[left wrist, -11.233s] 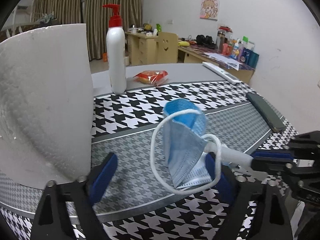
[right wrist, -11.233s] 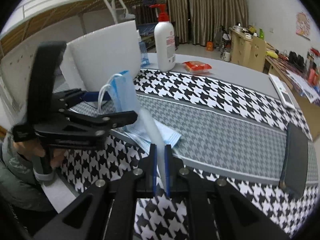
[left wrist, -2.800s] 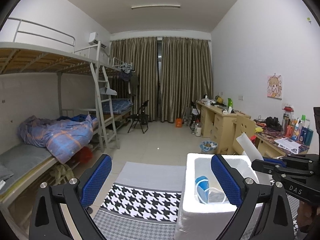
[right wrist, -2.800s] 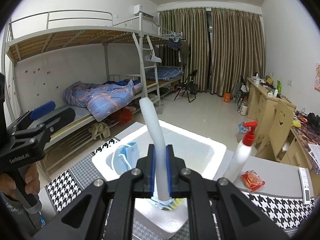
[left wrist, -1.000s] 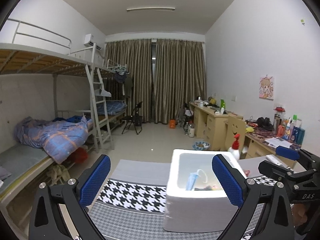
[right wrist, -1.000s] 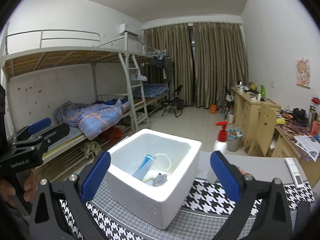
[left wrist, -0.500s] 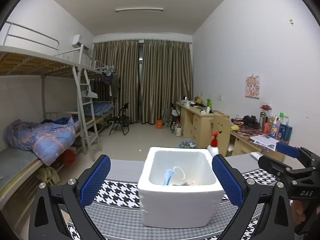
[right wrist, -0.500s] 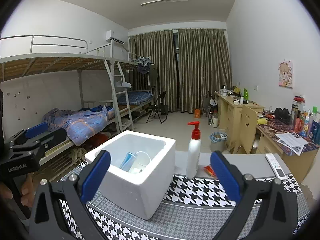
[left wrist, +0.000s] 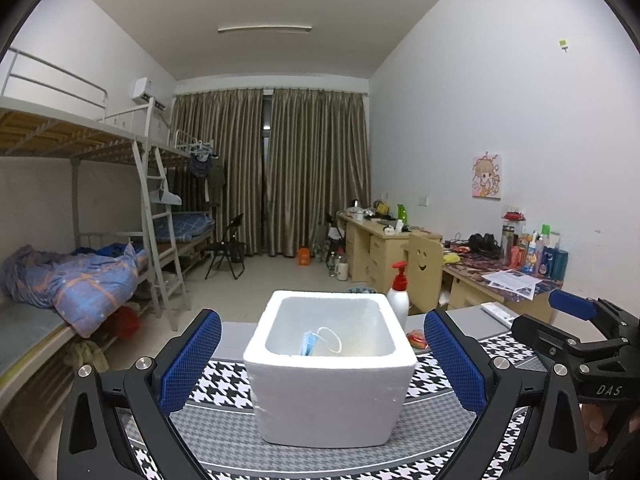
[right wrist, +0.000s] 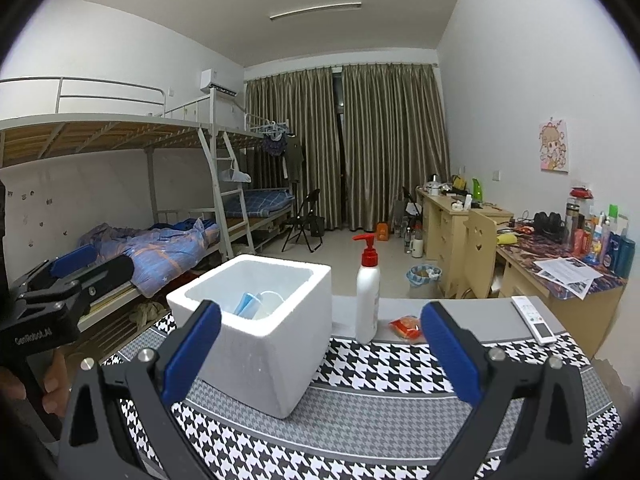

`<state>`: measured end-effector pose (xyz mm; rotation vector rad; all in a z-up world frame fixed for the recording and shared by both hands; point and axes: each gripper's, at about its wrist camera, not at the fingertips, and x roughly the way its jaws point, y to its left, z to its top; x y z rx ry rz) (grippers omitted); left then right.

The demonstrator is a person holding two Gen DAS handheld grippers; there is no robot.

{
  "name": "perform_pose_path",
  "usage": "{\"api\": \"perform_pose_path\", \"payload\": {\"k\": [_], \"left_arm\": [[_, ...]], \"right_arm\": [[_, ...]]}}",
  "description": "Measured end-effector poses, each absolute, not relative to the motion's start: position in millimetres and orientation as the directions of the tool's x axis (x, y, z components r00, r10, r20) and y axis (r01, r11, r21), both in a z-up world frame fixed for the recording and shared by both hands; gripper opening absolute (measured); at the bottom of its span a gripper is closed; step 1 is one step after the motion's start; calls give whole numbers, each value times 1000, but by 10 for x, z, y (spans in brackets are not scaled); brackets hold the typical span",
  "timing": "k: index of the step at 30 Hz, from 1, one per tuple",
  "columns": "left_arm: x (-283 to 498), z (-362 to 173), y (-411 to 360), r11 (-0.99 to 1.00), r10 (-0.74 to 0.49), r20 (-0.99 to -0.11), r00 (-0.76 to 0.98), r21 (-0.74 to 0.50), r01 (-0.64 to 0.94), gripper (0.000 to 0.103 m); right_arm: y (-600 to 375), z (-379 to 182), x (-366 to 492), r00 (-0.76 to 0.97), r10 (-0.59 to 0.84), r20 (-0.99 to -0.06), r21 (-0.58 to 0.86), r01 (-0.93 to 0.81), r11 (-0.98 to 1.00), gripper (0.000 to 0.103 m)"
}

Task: Organize soft objects
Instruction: 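Withdraw both tools up and away from the foam box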

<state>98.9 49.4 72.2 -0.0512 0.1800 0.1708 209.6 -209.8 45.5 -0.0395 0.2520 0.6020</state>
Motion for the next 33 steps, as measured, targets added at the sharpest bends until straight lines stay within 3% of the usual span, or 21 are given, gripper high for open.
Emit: {"api": "perform_pose_path", "payload": {"k": [33], "left_arm": [[628, 431, 286, 988, 140, -178, 974, -44, -150, 102]], "right_arm": [[-2389, 174, 1716, 806, 548, -225, 70, -547, 834, 102]]}}
